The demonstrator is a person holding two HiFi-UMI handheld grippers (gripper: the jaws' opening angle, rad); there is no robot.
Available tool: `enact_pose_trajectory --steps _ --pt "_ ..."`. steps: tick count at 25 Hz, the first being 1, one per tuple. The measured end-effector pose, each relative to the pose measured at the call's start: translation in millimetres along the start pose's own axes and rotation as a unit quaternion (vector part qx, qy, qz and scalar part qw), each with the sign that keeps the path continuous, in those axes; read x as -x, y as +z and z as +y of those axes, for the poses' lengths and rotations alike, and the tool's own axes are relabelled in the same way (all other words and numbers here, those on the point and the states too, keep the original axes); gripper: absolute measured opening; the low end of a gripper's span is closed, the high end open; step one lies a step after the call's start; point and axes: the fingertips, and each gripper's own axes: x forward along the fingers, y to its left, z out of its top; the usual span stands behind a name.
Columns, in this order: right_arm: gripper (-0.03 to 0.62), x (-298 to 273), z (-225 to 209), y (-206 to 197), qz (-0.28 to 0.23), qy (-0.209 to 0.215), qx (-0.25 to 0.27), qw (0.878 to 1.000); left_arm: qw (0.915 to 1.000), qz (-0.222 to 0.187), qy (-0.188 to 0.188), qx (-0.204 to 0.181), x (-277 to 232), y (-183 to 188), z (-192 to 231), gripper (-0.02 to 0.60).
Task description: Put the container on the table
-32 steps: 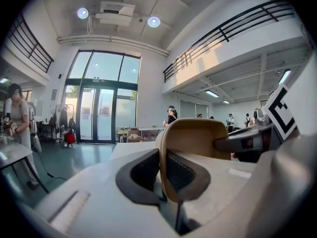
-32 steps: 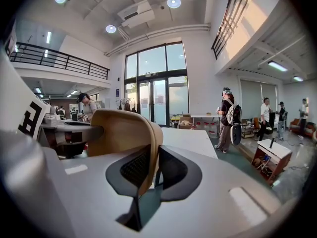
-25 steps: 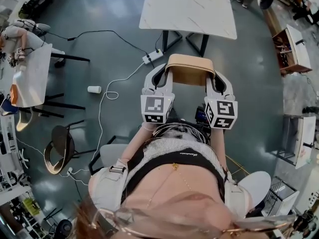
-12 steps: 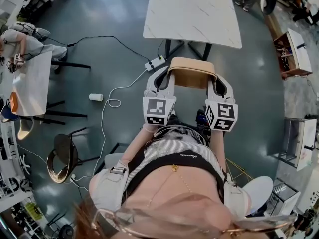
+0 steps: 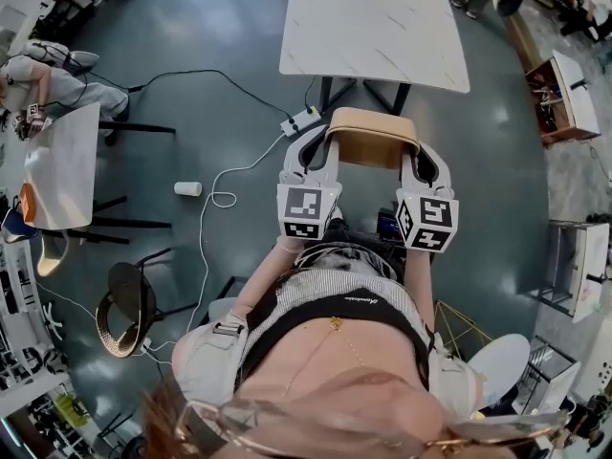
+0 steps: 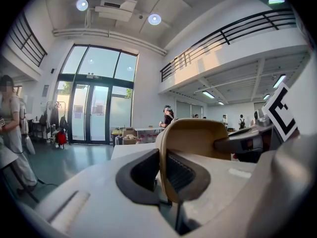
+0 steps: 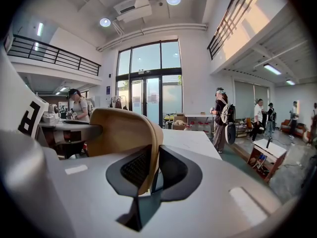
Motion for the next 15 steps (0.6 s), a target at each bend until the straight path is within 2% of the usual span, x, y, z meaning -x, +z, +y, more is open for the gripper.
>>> enact_pose_trajectory --steps 15 --pt "0.063 -34 9 9 0.010 0.032 0.009 0.999 0.9994 0.004 0.031 0.015 -12 -1 28 0.023"
